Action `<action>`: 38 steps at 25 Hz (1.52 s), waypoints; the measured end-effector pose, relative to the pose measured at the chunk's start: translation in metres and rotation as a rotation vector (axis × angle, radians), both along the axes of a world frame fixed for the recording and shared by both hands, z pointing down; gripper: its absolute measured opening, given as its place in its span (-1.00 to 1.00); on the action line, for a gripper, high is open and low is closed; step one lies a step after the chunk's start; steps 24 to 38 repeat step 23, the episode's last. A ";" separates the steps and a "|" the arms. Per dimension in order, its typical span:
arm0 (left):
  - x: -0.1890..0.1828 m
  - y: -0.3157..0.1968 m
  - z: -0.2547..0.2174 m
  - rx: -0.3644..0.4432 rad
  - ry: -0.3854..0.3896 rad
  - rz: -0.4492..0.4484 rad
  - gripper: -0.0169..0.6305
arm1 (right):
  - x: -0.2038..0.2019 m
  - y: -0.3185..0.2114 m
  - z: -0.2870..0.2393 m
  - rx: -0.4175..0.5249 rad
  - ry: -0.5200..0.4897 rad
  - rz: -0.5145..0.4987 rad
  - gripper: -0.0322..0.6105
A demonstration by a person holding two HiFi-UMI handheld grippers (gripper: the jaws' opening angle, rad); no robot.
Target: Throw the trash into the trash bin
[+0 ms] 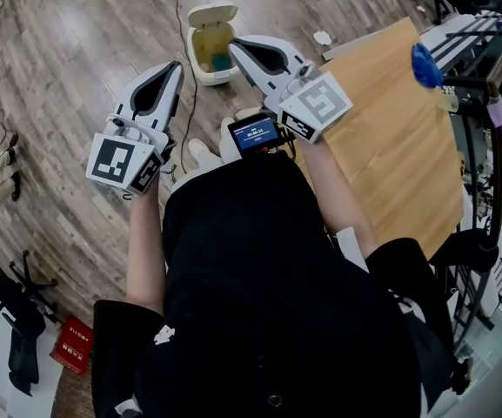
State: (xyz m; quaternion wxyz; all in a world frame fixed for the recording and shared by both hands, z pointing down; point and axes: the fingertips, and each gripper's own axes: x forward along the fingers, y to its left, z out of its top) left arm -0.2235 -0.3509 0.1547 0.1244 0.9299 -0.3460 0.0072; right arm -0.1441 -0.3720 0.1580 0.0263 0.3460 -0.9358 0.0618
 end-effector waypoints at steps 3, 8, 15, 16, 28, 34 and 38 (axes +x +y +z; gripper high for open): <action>0.004 0.004 -0.010 0.029 0.005 0.009 -0.92 | -0.002 0.007 -0.008 0.017 -0.006 -0.006 -0.91; 0.013 0.004 -0.015 0.071 -0.003 0.032 -0.92 | -0.002 0.009 -0.019 0.044 -0.014 -0.021 -0.91; 0.015 0.003 -0.015 0.086 -0.015 0.030 -0.92 | -0.002 0.009 -0.025 0.058 -0.018 -0.027 -0.91; 0.016 0.004 -0.016 0.090 -0.017 0.033 -0.92 | -0.001 0.009 -0.026 0.059 -0.016 -0.026 -0.91; 0.022 0.005 -0.020 0.086 -0.017 0.030 -0.92 | 0.002 0.009 -0.029 0.061 -0.026 -0.028 -0.91; 0.022 0.005 -0.020 0.086 -0.017 0.030 -0.92 | 0.002 0.009 -0.029 0.061 -0.026 -0.028 -0.91; 0.022 0.005 -0.020 0.086 -0.017 0.030 -0.92 | 0.002 0.009 -0.029 0.061 -0.026 -0.028 -0.91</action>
